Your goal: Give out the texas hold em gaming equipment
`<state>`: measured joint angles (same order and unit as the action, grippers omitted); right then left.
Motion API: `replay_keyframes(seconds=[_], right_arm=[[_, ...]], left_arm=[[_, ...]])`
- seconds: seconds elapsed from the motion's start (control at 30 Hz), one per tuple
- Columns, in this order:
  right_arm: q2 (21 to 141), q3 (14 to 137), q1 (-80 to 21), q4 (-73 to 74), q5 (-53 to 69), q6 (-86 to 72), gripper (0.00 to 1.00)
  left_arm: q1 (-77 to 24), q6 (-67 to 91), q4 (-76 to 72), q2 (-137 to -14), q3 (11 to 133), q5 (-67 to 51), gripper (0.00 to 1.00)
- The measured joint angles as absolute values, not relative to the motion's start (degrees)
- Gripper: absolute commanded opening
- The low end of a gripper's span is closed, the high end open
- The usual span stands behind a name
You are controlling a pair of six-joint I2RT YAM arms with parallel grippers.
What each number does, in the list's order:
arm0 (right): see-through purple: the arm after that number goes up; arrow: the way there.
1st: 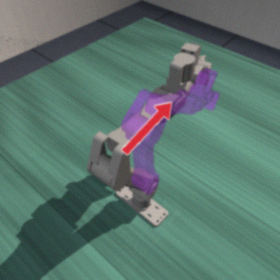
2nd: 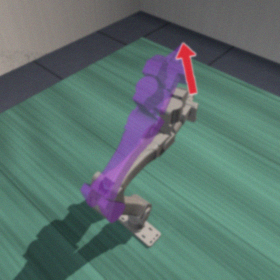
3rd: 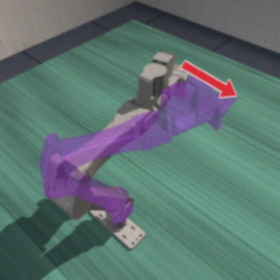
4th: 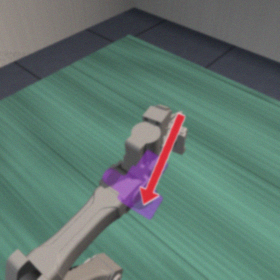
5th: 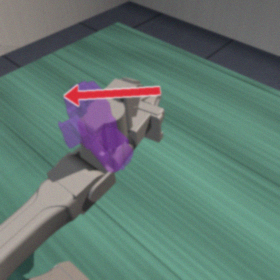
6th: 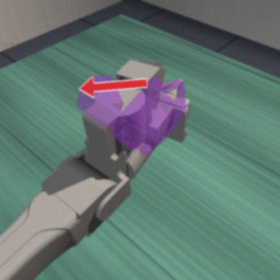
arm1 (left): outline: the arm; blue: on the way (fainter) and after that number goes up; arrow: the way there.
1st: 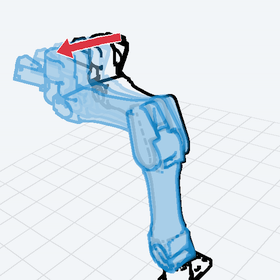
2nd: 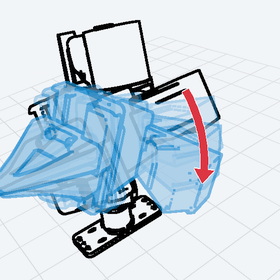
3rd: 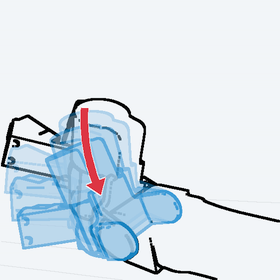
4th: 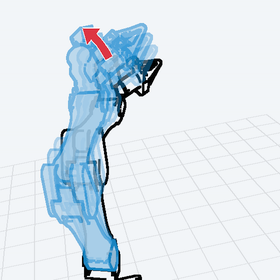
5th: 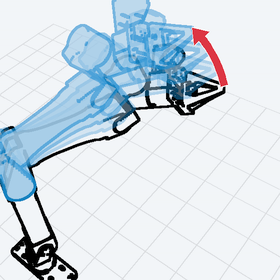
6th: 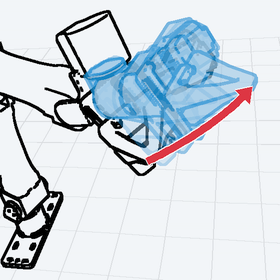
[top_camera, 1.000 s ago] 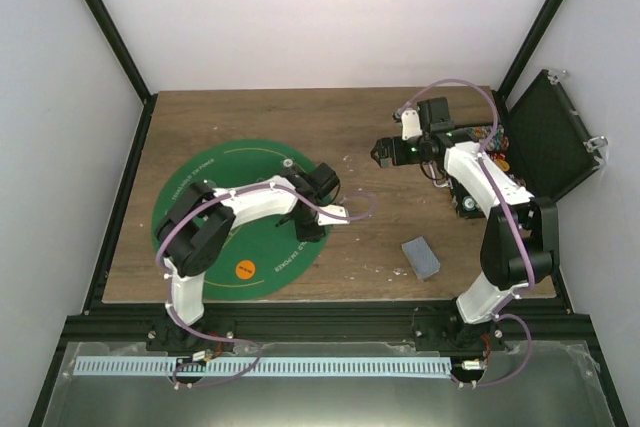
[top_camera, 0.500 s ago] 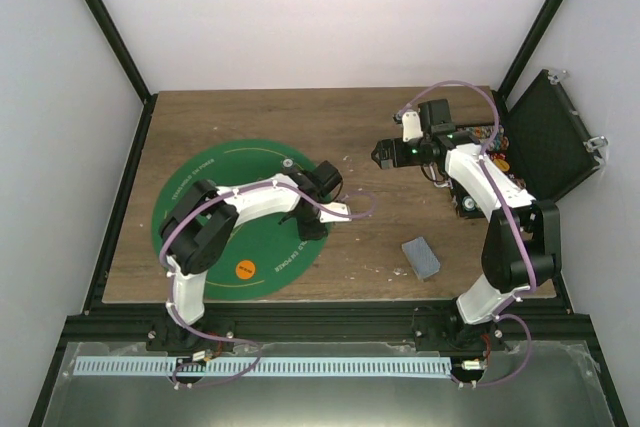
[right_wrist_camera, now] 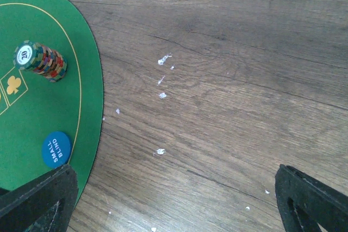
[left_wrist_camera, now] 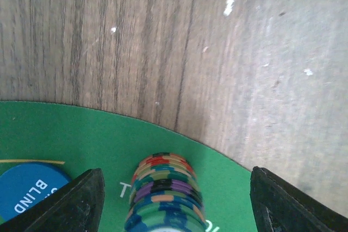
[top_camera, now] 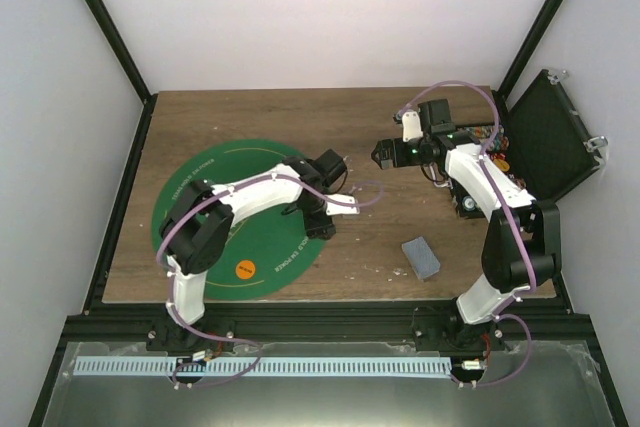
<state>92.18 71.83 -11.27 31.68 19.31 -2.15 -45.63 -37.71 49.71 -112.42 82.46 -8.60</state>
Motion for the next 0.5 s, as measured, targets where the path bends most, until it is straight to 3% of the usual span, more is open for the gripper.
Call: replay_keyframes(seconds=[0.27, 0.43, 0.5], right_arm=[[90.1, 71.0, -10.1, 31.0, 18.2, -3.4, 1.0], [86.3, 69.8, -5.6, 29.8, 17.8, -4.8, 1.0], [85.2, 69.4, -4.4, 29.1, 17.5, -5.1, 1.0]], left_arm=[[-44.7, -37.8, 57.8, -109.3, 90.5, -14.3, 0.77], [-38.9, -37.6, 60.5, -106.9, 96.1, -16.7, 0.99], [-35.6, -36.9, 60.1, -106.7, 97.7, -15.2, 0.99]])
